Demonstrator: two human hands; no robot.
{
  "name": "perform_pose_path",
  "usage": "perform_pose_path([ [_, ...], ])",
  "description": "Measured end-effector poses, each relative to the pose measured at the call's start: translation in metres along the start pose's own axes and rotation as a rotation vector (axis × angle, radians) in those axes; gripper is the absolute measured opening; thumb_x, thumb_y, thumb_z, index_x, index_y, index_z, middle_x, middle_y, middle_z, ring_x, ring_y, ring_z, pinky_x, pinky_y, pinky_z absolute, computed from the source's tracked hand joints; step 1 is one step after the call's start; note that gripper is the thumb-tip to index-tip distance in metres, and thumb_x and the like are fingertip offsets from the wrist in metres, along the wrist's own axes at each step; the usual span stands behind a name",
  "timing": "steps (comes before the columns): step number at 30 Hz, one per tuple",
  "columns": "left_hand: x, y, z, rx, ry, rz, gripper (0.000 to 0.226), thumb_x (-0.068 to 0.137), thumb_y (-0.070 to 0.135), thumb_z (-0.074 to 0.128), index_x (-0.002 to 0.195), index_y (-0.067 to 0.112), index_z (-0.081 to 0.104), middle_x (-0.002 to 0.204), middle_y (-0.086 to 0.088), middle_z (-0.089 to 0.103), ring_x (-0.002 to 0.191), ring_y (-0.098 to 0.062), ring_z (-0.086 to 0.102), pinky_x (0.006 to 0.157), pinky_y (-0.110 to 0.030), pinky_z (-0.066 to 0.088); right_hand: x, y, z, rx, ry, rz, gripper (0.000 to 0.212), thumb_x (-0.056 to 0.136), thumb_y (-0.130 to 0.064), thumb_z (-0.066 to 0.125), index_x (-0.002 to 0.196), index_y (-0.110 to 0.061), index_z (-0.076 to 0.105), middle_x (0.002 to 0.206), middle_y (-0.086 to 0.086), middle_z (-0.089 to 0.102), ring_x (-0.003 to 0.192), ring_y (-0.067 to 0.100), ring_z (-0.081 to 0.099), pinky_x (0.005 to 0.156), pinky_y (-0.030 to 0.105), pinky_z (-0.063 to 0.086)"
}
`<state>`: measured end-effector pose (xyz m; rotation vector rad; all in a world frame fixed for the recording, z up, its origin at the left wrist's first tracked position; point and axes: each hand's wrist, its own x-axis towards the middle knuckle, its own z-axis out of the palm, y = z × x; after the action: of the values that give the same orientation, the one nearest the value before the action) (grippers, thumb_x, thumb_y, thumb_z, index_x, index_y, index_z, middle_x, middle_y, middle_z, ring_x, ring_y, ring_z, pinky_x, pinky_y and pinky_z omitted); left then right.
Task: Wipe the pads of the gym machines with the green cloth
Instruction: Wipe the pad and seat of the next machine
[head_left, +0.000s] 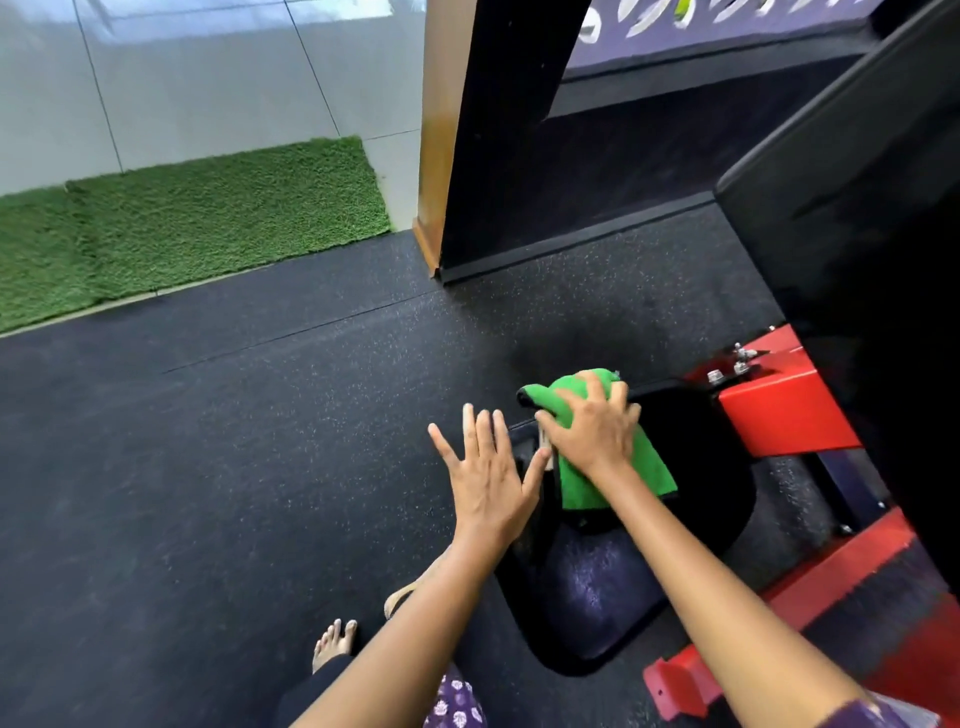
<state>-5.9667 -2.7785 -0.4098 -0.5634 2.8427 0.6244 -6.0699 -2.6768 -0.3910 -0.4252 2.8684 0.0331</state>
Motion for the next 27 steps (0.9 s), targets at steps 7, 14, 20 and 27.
perform_pose_path([
  [7, 0.018, 0.011, 0.009, 0.050, 0.009, 0.035, 0.091, 0.092, 0.062, -0.006, 0.139, 0.002, 0.042, 0.146, -0.012, 0.042, 0.141, -0.029, 0.028, 0.110, -0.060, -0.003, 0.032, 0.051, -0.006, -0.004, 0.001, 0.140, 0.048, 0.085, -0.056, 0.055, 0.117, -0.023, 0.065, 0.135, 0.001, 0.045, 0.117, 0.032, 0.037, 0.091, 0.043, 0.035],
  [14, 0.021, 0.012, 0.006, 0.087, 0.016, 0.102, 0.078, 0.093, 0.058, 0.013, 0.140, 0.002, 0.040, 0.147, -0.013, 0.039, 0.139, -0.028, 0.033, 0.108, -0.062, -0.001, 0.012, 0.035, -0.003, 0.053, 0.000, -0.176, 0.046, 0.081, -0.059, 0.058, 0.113, -0.028, 0.068, 0.133, 0.003, 0.051, 0.112, 0.036, 0.045, 0.087, 0.045, 0.037],
  [20, 0.019, 0.014, 0.006, 0.245, -0.007, 0.302, 0.065, 0.093, 0.049, 0.024, 0.134, 0.005, 0.050, 0.142, -0.010, 0.047, 0.136, -0.026, 0.038, 0.108, -0.063, 0.003, 0.037, 0.076, -0.009, 0.108, -0.021, 0.241, 0.047, 0.084, -0.053, 0.059, 0.121, -0.024, 0.063, 0.141, 0.002, 0.040, 0.124, 0.035, 0.033, 0.097, 0.046, 0.031],
  [27, 0.025, 0.012, 0.010, 0.120, -0.022, 0.302, 0.060, 0.094, 0.045, 0.025, 0.132, 0.008, 0.053, 0.132, -0.008, 0.057, 0.130, -0.028, 0.047, 0.111, -0.049, 0.011, 0.016, 0.045, -0.006, 0.068, -0.004, -0.127, 0.045, 0.083, -0.056, 0.059, 0.115, -0.026, 0.066, 0.136, 0.005, 0.049, 0.115, 0.037, 0.044, 0.088, 0.045, 0.037],
])
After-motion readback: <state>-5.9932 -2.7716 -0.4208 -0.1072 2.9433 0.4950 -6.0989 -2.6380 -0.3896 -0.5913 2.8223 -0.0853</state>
